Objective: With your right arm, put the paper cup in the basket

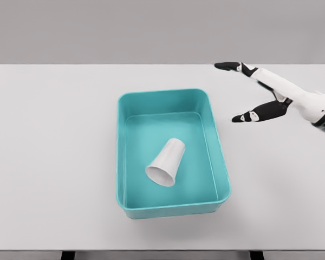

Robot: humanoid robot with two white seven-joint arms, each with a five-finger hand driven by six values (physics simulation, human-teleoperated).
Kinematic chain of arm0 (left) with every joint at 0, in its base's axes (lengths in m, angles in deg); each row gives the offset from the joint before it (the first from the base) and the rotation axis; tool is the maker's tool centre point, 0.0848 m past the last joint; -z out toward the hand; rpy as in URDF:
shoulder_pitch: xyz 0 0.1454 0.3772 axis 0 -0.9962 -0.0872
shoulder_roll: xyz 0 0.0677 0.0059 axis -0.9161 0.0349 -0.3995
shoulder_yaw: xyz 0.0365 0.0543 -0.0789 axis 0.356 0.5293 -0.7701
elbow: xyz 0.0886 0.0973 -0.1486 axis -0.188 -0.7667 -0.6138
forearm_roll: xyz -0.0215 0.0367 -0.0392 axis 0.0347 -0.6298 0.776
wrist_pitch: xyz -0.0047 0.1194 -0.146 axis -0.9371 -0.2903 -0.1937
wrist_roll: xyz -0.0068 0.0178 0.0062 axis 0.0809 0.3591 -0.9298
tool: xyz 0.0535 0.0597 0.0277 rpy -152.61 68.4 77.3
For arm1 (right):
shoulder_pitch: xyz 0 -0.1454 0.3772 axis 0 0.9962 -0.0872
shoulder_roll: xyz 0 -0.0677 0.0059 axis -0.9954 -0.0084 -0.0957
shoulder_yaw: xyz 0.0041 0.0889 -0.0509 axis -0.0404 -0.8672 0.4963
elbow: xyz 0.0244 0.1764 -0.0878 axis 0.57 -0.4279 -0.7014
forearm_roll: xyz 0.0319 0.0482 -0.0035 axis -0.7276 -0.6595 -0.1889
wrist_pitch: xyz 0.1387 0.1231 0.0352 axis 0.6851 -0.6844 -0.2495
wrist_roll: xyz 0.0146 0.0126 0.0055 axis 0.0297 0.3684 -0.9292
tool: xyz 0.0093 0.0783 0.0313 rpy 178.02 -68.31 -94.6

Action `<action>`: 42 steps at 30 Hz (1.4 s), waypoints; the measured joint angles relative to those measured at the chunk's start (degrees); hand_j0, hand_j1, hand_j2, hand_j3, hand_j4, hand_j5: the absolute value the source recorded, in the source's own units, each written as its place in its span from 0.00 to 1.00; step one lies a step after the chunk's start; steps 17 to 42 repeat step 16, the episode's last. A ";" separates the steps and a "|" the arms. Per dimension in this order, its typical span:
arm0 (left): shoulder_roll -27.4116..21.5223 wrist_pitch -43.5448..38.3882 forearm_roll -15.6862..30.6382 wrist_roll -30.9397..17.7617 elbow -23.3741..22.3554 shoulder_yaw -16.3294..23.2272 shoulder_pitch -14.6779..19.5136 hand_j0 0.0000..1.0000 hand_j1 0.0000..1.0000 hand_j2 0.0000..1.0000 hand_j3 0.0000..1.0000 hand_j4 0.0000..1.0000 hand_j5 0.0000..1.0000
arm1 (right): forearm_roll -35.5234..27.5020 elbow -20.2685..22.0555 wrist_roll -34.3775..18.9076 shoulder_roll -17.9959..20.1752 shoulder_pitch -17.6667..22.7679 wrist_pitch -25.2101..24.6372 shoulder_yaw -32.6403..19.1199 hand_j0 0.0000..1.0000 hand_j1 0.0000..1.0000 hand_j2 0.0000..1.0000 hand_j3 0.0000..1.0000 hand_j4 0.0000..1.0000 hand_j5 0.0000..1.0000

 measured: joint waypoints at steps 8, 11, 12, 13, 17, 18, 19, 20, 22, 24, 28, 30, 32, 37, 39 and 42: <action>0.00 0.00 0.02 -0.02 0.00 0.00 -0.09 1.00 1.00 1.00 1.00 1.00 1.00 | -2.61 0.01 0.00 2.55 8.09 -1.82 -7.08 1.00 1.00 1.00 1.00 1.00 1.00; 0.00 0.00 -0.07 -0.04 0.00 0.05 -0.09 1.00 1.00 1.00 1.00 1.00 1.00 | -2.76 -0.14 0.01 2.61 8.26 -1.92 -7.80 1.00 1.00 1.00 1.00 1.00 1.00; 0.00 0.00 -0.09 -0.07 -0.01 0.05 -0.09 1.00 1.00 1.00 1.00 1.00 1.00 | -2.79 -0.18 0.01 2.62 8.26 -1.94 -7.92 1.00 1.00 1.00 1.00 1.00 1.00; 0.00 0.02 -0.10 -0.09 -0.01 0.06 -0.09 1.00 1.00 1.00 1.00 1.00 1.00 | -2.79 -0.21 0.01 2.60 8.26 -1.96 -8.01 1.00 1.00 1.00 1.00 1.00 1.00; 0.00 0.06 -0.07 -0.08 -0.01 0.06 0.00 1.00 1.00 1.00 1.00 1.00 1.00 | -2.78 -0.27 0.01 2.47 8.35 -1.94 -8.12 1.00 1.00 1.00 1.00 1.00 1.00; 0.00 0.06 -0.07 -0.08 -0.01 0.06 0.00 1.00 1.00 1.00 1.00 1.00 1.00 | -2.78 -0.27 0.01 2.47 8.35 -1.94 -8.12 1.00 1.00 1.00 1.00 1.00 1.00; 0.00 0.06 -0.07 -0.08 -0.01 0.06 0.00 1.00 1.00 1.00 1.00 1.00 1.00 | -2.78 -0.27 0.01 2.47 8.35 -1.94 -8.12 1.00 1.00 1.00 1.00 1.00 1.00; 0.00 0.06 -0.07 -0.08 -0.01 0.06 0.00 1.00 1.00 1.00 1.00 1.00 1.00 | -2.78 -0.27 0.01 2.47 8.35 -1.94 -8.12 1.00 1.00 1.00 1.00 1.00 1.00; 0.00 0.06 -0.07 -0.08 -0.01 0.06 0.00 1.00 1.00 1.00 1.00 1.00 1.00 | -2.78 -0.27 0.01 2.47 8.35 -1.94 -8.12 1.00 1.00 1.00 1.00 1.00 1.00; 0.00 0.06 -0.07 -0.08 -0.01 0.06 0.00 1.00 1.00 1.00 1.00 1.00 1.00 | -2.78 -0.27 0.01 2.47 8.35 -1.94 -8.12 1.00 1.00 1.00 1.00 1.00 1.00; 0.00 0.06 -0.07 -0.08 -0.01 0.06 0.00 1.00 1.00 1.00 1.00 1.00 1.00 | -2.78 -0.27 0.01 2.47 8.35 -1.94 -8.12 1.00 1.00 1.00 1.00 1.00 1.00; 0.00 0.06 -0.07 -0.08 -0.01 0.06 0.00 1.00 1.00 1.00 1.00 1.00 1.00 | -2.78 -0.27 0.01 2.47 8.35 -1.94 -8.12 1.00 1.00 1.00 1.00 1.00 1.00; 0.00 0.06 -0.07 -0.08 -0.01 0.06 0.00 1.00 1.00 1.00 1.00 1.00 1.00 | -2.78 -0.27 0.01 2.47 8.35 -1.94 -8.12 1.00 1.00 1.00 1.00 1.00 1.00; 0.00 0.06 -0.07 -0.08 -0.01 0.06 0.00 1.00 1.00 1.00 1.00 1.00 1.00 | -2.78 -0.27 0.01 2.47 8.35 -1.94 -8.12 1.00 1.00 1.00 1.00 1.00 1.00; 0.00 0.06 -0.07 -0.08 -0.01 0.06 0.00 1.00 1.00 1.00 1.00 1.00 1.00 | -2.78 -0.27 0.01 2.47 8.35 -1.94 -8.12 1.00 1.00 1.00 1.00 1.00 1.00; 0.00 0.06 -0.07 -0.08 -0.01 0.06 0.00 1.00 1.00 1.00 1.00 1.00 1.00 | -2.78 -0.27 0.01 2.47 8.35 -1.94 -8.12 1.00 1.00 1.00 1.00 1.00 1.00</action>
